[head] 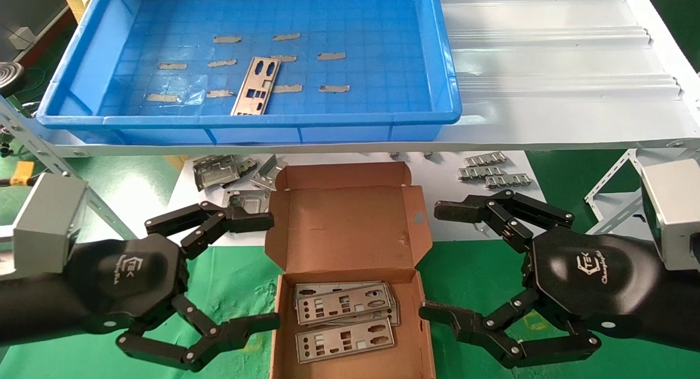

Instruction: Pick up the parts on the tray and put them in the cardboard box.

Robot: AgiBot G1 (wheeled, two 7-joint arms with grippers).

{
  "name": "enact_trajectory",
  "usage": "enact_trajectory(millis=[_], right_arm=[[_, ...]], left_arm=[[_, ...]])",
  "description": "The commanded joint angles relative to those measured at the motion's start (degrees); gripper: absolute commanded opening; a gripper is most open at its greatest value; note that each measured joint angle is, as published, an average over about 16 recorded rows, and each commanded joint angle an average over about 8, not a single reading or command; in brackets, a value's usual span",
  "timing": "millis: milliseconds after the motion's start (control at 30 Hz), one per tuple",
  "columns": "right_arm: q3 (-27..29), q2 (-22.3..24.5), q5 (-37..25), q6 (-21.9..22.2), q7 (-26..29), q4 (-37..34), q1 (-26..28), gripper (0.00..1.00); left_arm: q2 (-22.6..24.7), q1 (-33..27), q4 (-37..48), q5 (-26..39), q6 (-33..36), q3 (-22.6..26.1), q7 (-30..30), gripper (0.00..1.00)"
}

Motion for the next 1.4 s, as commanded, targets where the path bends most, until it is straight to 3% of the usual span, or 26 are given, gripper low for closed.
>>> enact_trajectory(millis=[33,500,1400], right_arm=[[0.0,0.0,0.0,0.0,0.0,0.0,0.0,1.00],[0.0,0.0,0.0,0.0,0.0,0.0,0.0,1.00],[0.0,0.0,0.0,0.0,0.0,0.0,0.0,1.00]], left_arm=[[-0.9,0.7,-1.7,-0.4,-0.2,-0.9,-0.8,1.00],[-5.0,4.1,-9.8,-2.4,-0.9,-5.3,-4.2,1.00],[-4.4,3.6,-8.4,-2.0,-0.9,-4.5,-3.8,1.00]])
